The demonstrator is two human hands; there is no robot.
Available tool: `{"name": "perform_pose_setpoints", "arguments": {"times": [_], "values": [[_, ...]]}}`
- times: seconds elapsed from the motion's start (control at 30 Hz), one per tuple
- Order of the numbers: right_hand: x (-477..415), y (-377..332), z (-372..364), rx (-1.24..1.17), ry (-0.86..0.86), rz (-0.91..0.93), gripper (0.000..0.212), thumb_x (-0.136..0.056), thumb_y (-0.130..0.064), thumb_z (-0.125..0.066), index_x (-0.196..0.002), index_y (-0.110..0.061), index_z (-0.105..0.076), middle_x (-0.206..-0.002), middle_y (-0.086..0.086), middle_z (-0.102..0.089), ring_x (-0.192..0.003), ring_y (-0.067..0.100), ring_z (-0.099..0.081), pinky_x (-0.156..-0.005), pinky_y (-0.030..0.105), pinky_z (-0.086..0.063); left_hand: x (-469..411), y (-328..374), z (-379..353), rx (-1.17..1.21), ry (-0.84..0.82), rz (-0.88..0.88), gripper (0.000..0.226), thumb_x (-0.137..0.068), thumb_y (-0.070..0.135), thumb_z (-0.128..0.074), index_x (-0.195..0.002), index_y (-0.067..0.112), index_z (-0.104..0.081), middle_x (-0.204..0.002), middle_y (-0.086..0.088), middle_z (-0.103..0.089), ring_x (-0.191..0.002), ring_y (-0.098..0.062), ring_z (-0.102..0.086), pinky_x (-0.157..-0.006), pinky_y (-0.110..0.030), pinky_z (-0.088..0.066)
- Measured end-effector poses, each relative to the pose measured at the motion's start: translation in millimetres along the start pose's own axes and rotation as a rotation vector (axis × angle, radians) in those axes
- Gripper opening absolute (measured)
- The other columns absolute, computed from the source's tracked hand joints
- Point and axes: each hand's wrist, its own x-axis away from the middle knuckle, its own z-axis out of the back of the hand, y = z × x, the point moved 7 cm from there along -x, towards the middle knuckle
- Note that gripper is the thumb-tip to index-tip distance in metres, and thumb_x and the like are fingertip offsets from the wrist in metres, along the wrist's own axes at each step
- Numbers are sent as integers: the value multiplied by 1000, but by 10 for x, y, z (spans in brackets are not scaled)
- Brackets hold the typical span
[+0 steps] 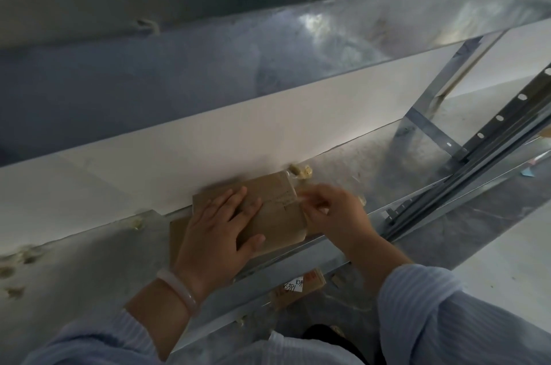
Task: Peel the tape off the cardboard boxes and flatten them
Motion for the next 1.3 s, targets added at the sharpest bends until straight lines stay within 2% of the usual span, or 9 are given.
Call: {"name": "perform_pose_setpoints", "arguments": {"times": [0.07, 0.17, 0.27, 0.43, 0.6, 0.8, 0.93, 1.13, 1.3], "values": [[23, 62, -21, -43, -45, -32, 9, -86, -25, -71, -93, -24, -78, -80, -9, -70, -72, 1, -63, -70, 21, -53, 6, -8, 0, -4, 4, -6, 63, -88, 69, -28, -144, 42, -35, -155, 7, -30, -142, -15, -25, -112, -37, -21], [37, 165, -75, -298, -117, -221, 9, -87, -28, -71, -87, -23, -78, -78, -4, -73, -75, 9, -69, -70, 24, -57, 14, -22, 3, 9, 2, -17, 63, -88, 69, -29, -145, 41, -35, -155, 8, -31, -142, -14, -25, -112, -41, -27], [37, 153, -122, -329, -190, -272, 15, -80, -18, -78, -87, -30, -73, -82, -12, -72, -73, -4, -66, -64, 8, -48, 23, -34, 0, 20, -4, -33, 63, -89, 69, -30, -145, 41, -35, -155, 7, -31, -141, -16, -26, -112, -41, -28], [-24, 62, -97, 8, -243, -201, 14, -83, -25, -75, -78, -32, -64, -79, -15, -65, -74, 1, -59, -63, 12, -43, 35, -49, 3, 34, -10, -45, 63, -88, 70, -28, -145, 42, -33, -156, 9, -29, -143, -14, -23, -115, -41, -23], [-100, -53, -163, 253, -282, -16, 9, -93, -20, -58, -89, -28, -55, -87, -11, -60, -79, 6, -55, -65, 13, -39, 50, -32, 30, 51, -13, -72, 62, -88, 69, -30, -145, 43, -35, -156, 11, -27, -142, -13, -23, -114, -39, -22], [-269, 190, -122, -366, -248, -387, 18, -99, -15, -51, -104, -14, -68, -94, 3, -71, -81, 18, -71, -84, 42, -59, 66, -58, 27, 64, -14, -79, 61, -89, 67, -34, -144, 42, -37, -155, 11, -29, -142, -13, -27, -113, -43, -27], [-353, 214, -327, -126, -380, -350, 23, -98, -26, -55, -116, -23, -68, -94, -3, -72, -85, 15, -71, -86, 38, -58, 76, -85, 24, 52, -22, -93, 61, -89, 70, -31, -145, 45, -33, -156, 14, -25, -143, -10, -22, -114, -38, -21], [-422, 235, -316, -298, -210, -416, 16, -92, -12, -64, -102, -18, -74, -87, -3, -74, -80, 13, -71, -78, 33, -61, 76, -88, 21, 56, -19, -93, 61, -89, 70, -30, -145, 46, -32, -157, 15, -24, -144, -10, -21, -114, -40, -23], [-486, 110, -294, 74, -283, -150, 18, -94, -17, -61, -105, -27, -71, -93, -14, -69, -84, 3, -64, -78, 21, -54, 77, -81, 42, 72, -14, -105, 61, -90, 69, -32, -145, 44, -34, -156, 13, -26, -143, -11, -24, -112, -43, -28]]}}
